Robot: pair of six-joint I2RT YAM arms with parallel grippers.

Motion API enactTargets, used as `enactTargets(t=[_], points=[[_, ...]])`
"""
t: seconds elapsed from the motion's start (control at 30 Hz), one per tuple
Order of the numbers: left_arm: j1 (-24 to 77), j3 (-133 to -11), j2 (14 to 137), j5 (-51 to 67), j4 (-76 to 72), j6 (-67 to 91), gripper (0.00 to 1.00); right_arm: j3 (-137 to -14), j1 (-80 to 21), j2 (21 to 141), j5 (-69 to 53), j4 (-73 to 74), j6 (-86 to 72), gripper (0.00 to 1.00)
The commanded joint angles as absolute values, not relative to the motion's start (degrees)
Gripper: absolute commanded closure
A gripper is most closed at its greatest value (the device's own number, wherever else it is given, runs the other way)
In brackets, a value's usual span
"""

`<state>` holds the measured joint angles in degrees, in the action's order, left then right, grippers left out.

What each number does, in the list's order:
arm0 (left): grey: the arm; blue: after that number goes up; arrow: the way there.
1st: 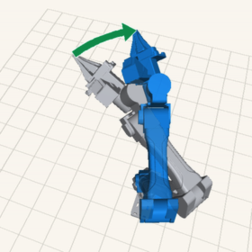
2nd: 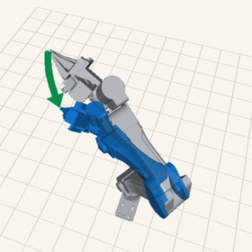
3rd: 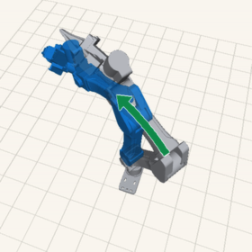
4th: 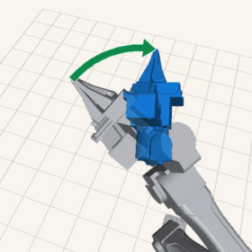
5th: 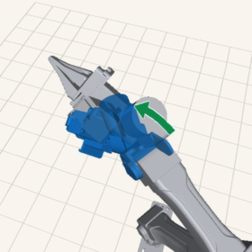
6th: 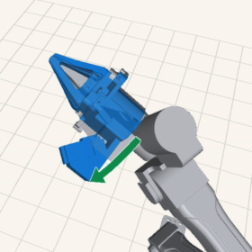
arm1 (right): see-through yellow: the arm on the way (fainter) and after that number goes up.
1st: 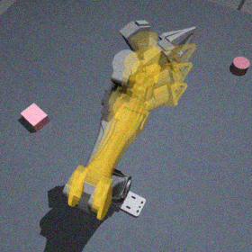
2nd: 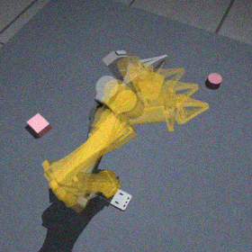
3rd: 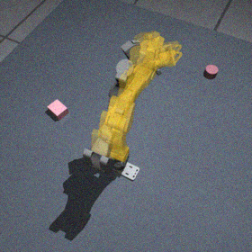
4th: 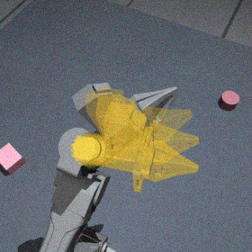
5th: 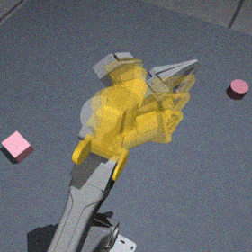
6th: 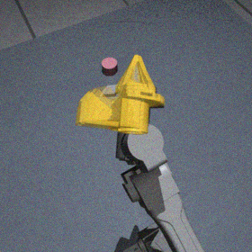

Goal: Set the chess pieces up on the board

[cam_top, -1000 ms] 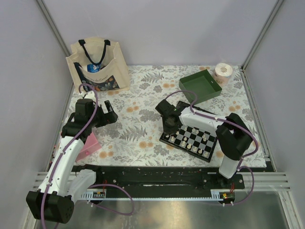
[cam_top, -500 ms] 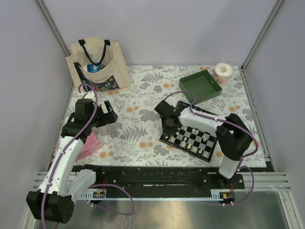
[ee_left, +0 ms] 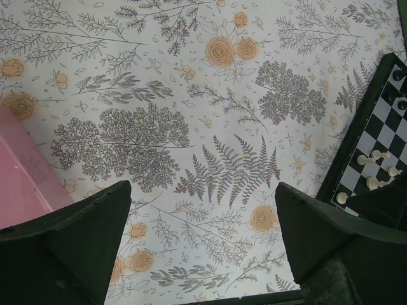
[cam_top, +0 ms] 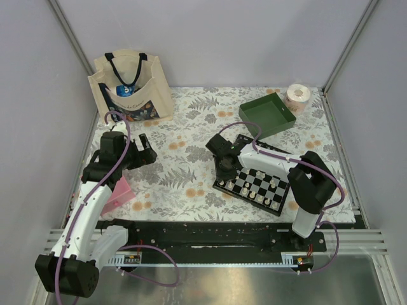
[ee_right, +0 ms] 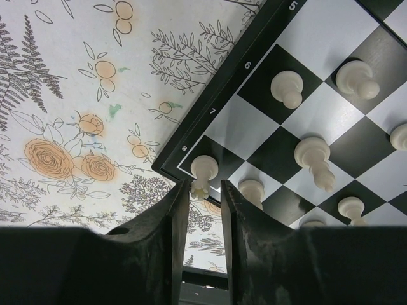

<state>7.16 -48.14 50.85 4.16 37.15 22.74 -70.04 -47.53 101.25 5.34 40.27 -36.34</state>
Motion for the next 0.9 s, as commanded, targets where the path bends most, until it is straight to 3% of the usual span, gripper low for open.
enactTargets(t=[0.0, 0.2, 0.53, 0.87], points=[[6.86, -48.16, 50.8, 5.36, 34.45, 22.41, 0.01, -71.37, -48.16, 100.73, 6.76, 40.96, -36.3, 0.63], [6.77, -48.16, 50.8, 5.54, 34.37, 22.41, 0.01, -72.86, -48.16, 98.35, 8.26, 42.36, -35.86, 0.52], [6.86, -48.08, 50.62, 5.36, 34.45, 22.41, 0.01, -73.04, -45.97, 92.55, 14.59, 45.26, -35.07, 0.5], [6.86, -48.16, 50.71, 5.45, 34.37, 22.5, 0.01, -69.26, -40.78, 92.11, 13.19, 44.12, -34.98, 0.51]])
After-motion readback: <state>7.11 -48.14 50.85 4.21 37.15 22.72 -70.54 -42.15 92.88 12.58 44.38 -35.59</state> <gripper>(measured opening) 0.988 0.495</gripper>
